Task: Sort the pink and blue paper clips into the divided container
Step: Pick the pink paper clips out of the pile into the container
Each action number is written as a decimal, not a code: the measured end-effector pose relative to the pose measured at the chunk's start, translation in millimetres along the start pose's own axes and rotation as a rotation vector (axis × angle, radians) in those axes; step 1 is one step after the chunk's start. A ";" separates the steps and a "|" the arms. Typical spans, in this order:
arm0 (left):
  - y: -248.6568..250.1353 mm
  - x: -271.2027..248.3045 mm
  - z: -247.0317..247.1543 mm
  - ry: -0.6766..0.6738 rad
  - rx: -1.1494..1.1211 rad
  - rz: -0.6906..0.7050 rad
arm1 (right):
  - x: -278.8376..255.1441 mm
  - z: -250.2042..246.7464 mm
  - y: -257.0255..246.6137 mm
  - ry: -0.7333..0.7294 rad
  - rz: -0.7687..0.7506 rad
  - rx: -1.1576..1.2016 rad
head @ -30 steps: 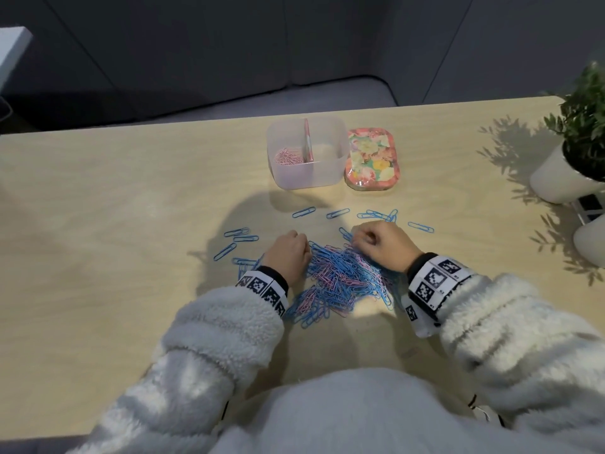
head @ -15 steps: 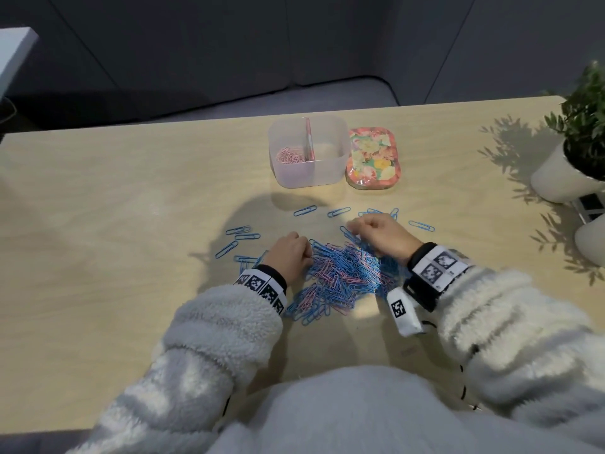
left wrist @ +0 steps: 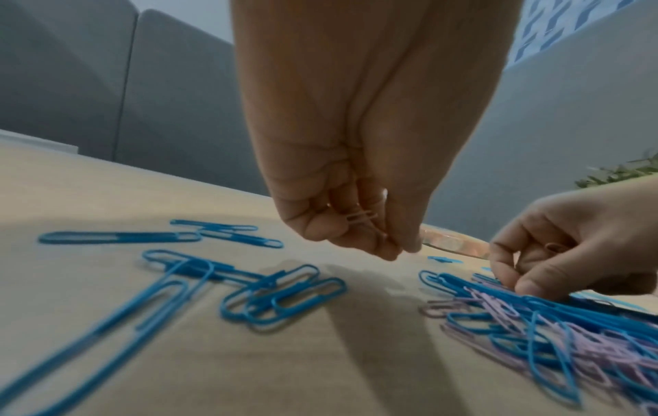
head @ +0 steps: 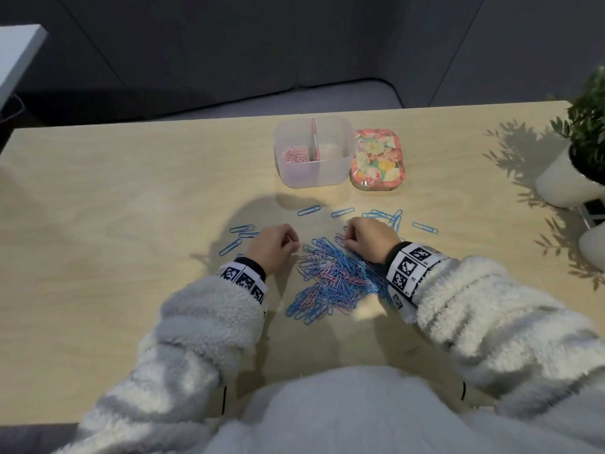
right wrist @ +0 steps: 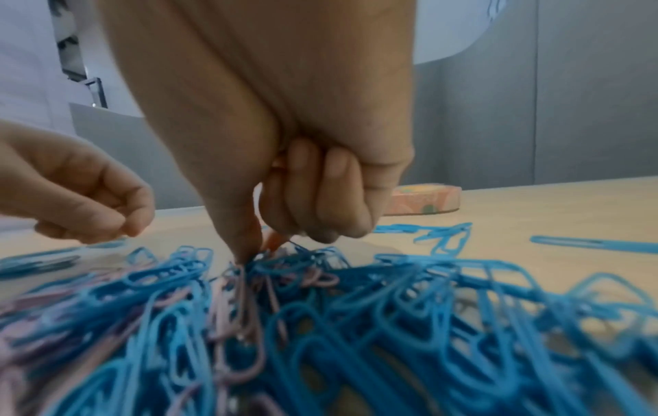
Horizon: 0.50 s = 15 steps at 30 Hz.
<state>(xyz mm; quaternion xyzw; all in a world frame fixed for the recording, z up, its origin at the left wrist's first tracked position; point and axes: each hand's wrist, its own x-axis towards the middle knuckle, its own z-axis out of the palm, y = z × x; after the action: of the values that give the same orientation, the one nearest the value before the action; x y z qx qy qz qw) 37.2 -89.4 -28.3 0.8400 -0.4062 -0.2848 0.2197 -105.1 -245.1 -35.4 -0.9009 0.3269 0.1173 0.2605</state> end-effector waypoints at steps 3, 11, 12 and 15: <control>-0.1 -5.3 8.1 -0.063 0.140 0.072 | -2.0 -1.2 -1.8 0.044 -0.031 -0.072; 3.4 -7.8 17.6 -0.049 0.198 0.095 | 5.3 -9.3 -4.7 -0.057 0.027 0.423; 2.5 -7.1 15.8 -0.054 0.183 0.089 | 4.2 -12.3 -4.3 -0.048 0.040 0.591; -2.9 -5.1 7.2 -0.067 0.087 0.062 | -1.4 -21.8 -5.3 -0.052 0.091 0.923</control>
<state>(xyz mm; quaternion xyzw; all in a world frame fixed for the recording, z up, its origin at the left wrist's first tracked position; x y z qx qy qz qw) 31.4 -84.7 -33.9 0.8257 -0.4510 -0.2882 0.1780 -101.9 -252.8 -14.6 -0.6722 0.3773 -0.0064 0.6369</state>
